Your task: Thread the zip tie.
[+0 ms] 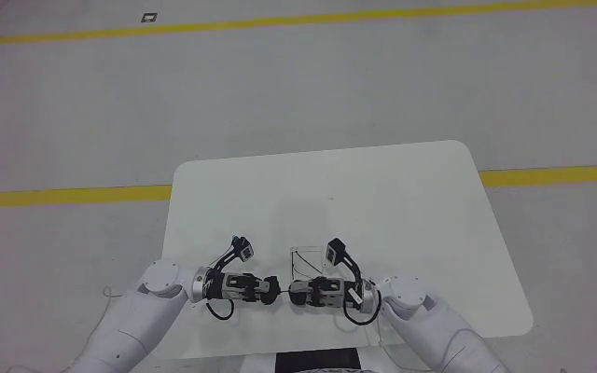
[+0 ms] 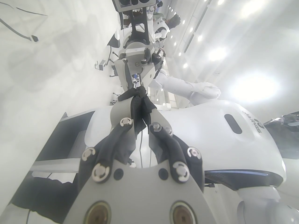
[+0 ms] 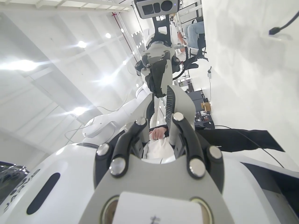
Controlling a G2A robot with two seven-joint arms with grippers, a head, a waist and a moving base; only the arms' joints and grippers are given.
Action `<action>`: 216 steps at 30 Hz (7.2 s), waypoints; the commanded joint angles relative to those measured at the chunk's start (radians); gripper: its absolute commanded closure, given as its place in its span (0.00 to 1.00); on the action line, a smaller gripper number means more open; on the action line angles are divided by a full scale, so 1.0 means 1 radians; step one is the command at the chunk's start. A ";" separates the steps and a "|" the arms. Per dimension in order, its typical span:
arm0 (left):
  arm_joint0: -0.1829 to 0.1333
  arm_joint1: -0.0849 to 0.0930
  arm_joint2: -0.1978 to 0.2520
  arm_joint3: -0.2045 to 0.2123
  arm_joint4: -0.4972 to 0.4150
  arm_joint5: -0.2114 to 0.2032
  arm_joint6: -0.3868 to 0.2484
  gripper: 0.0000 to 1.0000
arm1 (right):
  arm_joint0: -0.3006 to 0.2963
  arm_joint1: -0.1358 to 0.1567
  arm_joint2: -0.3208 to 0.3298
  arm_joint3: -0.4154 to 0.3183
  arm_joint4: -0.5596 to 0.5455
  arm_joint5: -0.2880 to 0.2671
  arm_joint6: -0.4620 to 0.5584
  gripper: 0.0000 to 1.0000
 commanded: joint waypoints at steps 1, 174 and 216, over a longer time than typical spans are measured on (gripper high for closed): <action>0.000 0.000 0.000 0.000 0.000 0.000 0.000 1.00 | 0.000 0.001 0.002 0.002 0.003 -0.001 0.001 0.89; -0.003 0.018 0.031 -0.011 -0.028 0.010 0.097 0.75 | 0.014 0.013 -0.036 -0.016 -0.039 -0.030 -0.124 1.00; -0.026 0.021 0.057 -0.004 -0.032 0.018 0.105 0.82 | 0.049 0.005 -0.071 0.003 -0.042 0.011 -0.115 1.00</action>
